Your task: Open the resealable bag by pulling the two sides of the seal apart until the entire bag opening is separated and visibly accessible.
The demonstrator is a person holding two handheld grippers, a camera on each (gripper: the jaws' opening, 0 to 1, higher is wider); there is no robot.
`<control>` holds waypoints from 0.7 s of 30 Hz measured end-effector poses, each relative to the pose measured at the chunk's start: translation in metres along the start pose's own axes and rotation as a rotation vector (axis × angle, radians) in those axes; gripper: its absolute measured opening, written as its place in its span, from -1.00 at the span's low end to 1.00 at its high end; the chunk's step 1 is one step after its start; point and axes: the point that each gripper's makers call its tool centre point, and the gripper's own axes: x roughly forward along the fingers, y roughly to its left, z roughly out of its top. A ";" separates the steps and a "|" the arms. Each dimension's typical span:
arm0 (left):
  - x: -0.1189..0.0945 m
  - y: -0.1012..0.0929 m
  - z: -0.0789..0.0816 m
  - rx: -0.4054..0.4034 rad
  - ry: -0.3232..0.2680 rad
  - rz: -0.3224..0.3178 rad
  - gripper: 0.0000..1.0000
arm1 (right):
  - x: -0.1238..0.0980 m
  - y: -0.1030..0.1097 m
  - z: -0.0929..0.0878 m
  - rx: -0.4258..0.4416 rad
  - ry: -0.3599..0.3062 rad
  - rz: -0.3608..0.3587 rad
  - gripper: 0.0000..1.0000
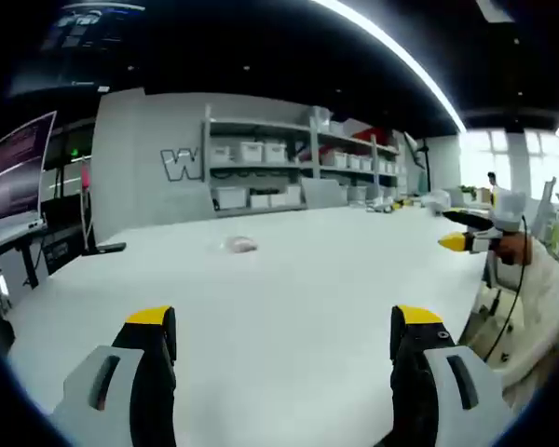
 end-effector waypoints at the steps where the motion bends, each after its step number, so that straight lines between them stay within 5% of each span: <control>1: 0.000 0.000 0.000 0.000 -0.001 -0.001 0.90 | 0.000 0.000 0.001 -0.002 -0.002 -0.001 0.83; 21: 0.003 0.000 0.001 -0.009 -0.007 -0.010 0.90 | 0.003 0.002 0.005 -0.010 -0.012 0.008 0.82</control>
